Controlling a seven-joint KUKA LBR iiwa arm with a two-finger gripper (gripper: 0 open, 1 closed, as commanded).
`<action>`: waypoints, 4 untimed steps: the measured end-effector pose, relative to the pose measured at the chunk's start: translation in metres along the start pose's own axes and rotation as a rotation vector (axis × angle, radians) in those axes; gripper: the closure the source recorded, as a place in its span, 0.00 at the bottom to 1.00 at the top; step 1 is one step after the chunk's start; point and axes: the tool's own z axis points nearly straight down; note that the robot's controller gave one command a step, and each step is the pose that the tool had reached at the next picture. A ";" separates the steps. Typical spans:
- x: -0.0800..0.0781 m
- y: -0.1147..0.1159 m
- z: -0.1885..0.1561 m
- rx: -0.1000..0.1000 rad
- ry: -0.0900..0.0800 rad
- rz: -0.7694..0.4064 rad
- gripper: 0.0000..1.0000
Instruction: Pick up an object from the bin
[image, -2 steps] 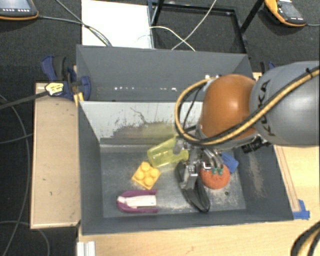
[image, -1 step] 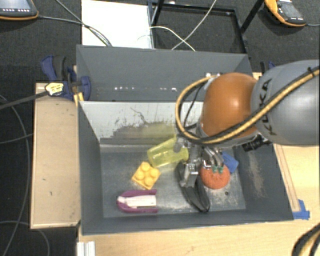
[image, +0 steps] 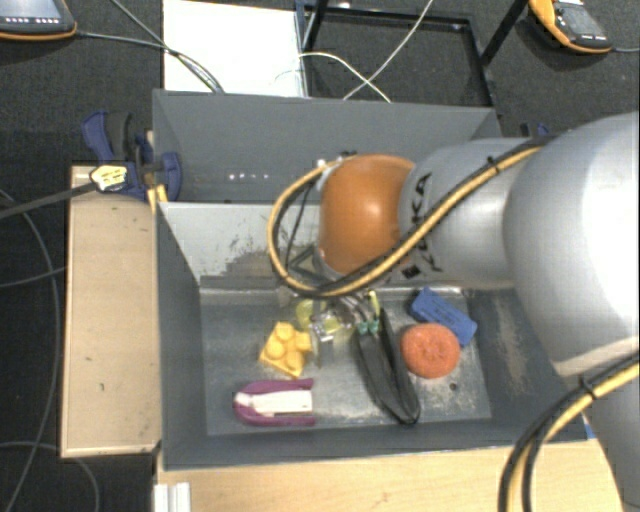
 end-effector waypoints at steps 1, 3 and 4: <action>0.002 -0.043 -0.056 0.003 -0.007 0.098 0.00; 0.007 -0.058 0.009 0.005 -0.006 0.116 0.00; 0.013 0.000 0.009 -0.003 0.001 -0.155 1.00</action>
Offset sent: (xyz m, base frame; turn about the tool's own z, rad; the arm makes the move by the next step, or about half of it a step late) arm -0.0157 0.0026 0.0209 -0.1412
